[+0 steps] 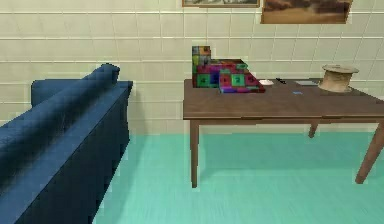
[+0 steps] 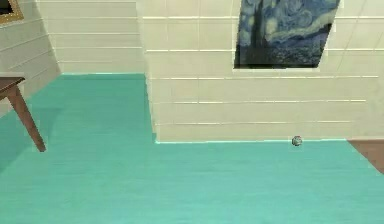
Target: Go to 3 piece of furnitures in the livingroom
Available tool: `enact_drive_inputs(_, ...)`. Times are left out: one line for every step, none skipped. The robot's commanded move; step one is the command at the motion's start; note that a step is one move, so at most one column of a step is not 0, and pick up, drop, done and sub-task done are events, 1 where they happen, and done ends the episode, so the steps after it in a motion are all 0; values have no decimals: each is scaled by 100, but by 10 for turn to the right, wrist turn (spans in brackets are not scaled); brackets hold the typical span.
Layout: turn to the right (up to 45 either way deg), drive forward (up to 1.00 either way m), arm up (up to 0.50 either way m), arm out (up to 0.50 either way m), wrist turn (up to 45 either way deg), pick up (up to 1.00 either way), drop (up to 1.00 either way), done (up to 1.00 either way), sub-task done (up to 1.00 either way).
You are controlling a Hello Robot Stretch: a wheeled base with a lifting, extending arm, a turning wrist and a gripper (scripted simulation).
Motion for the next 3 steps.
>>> enact_drive_inputs(0,60,0,0,0,0,0,0,0)
enact_drive_inputs(300,0,0,0,0,0,0,0,0)
enact_drive_inputs(0,0,0,0,0,0,0,0,100)
